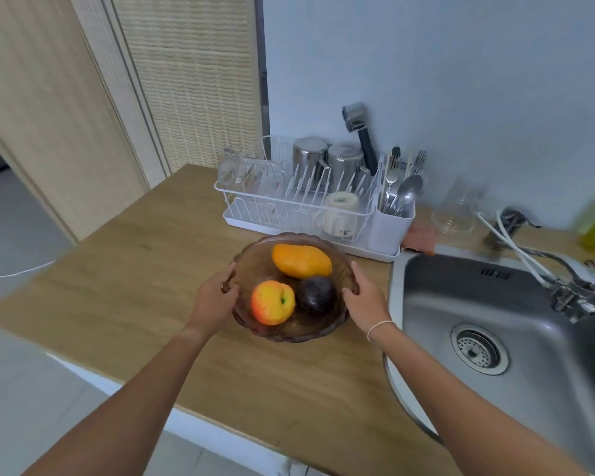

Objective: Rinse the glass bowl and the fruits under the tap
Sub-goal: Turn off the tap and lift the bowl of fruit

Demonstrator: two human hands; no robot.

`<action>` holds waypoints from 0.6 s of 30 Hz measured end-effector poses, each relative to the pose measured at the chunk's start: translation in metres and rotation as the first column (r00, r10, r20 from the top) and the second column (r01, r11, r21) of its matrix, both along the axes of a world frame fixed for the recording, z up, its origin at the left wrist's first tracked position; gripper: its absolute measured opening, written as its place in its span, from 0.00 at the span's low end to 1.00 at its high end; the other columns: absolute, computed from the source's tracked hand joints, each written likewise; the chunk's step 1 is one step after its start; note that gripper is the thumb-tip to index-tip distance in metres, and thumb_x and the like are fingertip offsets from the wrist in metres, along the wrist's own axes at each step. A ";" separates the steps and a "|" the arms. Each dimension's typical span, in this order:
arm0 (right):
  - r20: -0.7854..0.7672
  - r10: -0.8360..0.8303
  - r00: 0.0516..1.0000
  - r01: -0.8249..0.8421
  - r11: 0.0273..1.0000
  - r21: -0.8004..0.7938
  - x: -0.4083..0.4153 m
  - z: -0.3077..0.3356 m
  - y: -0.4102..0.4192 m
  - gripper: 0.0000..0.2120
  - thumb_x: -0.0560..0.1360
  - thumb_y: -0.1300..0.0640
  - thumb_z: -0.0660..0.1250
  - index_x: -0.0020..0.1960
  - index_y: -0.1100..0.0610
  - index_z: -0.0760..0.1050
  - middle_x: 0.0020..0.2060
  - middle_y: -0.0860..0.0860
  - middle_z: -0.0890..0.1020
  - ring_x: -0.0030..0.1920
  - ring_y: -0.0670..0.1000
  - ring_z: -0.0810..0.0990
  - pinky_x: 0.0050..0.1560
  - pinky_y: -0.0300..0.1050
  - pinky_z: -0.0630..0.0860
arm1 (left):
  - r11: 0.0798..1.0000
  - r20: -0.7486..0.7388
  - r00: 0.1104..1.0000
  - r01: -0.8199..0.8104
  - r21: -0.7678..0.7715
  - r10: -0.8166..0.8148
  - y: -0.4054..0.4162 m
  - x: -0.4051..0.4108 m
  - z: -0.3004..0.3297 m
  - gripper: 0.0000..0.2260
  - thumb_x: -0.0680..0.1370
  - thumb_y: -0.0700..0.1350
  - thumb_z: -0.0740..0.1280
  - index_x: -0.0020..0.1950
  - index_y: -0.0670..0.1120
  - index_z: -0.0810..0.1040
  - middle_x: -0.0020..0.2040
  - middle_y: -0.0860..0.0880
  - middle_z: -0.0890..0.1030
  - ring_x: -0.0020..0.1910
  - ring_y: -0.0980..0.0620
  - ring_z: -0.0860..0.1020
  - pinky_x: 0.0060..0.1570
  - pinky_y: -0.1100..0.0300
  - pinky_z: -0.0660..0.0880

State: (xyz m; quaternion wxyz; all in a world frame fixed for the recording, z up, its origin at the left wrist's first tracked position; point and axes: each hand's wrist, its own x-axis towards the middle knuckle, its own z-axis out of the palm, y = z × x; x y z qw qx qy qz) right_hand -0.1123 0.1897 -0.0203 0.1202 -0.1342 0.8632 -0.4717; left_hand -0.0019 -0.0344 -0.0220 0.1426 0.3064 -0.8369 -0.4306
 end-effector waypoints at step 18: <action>-0.157 0.140 0.978 -0.165 0.973 -0.160 -0.024 0.103 -0.053 0.25 0.75 0.65 0.59 0.72 0.57 0.62 0.63 0.56 0.76 0.51 0.52 0.76 0.53 0.45 0.73 | 0.988 -0.191 0.970 -0.153 0.005 0.151 -0.043 0.001 0.106 0.18 0.77 0.35 0.59 0.66 0.45 0.72 0.52 0.49 0.78 0.27 0.67 0.78 0.30 0.77 0.72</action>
